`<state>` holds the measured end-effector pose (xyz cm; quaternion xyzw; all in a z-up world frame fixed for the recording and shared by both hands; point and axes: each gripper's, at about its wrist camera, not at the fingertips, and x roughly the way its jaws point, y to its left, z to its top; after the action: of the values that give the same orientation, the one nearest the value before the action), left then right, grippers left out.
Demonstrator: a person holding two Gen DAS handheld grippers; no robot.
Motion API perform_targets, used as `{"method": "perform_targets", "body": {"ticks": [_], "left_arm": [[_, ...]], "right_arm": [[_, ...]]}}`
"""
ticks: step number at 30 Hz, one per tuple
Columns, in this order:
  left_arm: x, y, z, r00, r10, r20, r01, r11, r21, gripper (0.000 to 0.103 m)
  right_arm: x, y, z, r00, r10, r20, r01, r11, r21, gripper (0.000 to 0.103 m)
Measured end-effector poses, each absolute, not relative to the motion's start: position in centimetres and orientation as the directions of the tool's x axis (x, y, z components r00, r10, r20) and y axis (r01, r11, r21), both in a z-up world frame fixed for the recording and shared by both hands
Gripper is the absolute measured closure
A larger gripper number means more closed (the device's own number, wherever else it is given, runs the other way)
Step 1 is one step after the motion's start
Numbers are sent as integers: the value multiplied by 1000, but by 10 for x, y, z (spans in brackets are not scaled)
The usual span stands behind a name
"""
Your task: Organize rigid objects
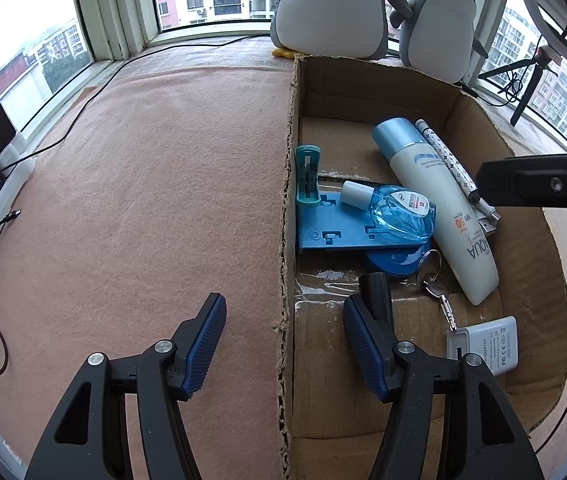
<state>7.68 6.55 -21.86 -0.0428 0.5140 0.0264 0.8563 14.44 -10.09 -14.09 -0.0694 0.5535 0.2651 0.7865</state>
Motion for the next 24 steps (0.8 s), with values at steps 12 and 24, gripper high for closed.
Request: {"method": "perform_targets", "body": {"ticks": [12, 24], "left_arm": [[66, 66, -186, 508, 22, -861, -86, 996, -25, 38], [33, 37, -130, 581, 20, -814, -28, 1000, 4, 34]], "right_arm": [[117, -144, -109, 377, 302, -876, -442, 890, 117, 51], [72, -196, -91, 490, 247, -836, -316, 944, 94, 40]]}}
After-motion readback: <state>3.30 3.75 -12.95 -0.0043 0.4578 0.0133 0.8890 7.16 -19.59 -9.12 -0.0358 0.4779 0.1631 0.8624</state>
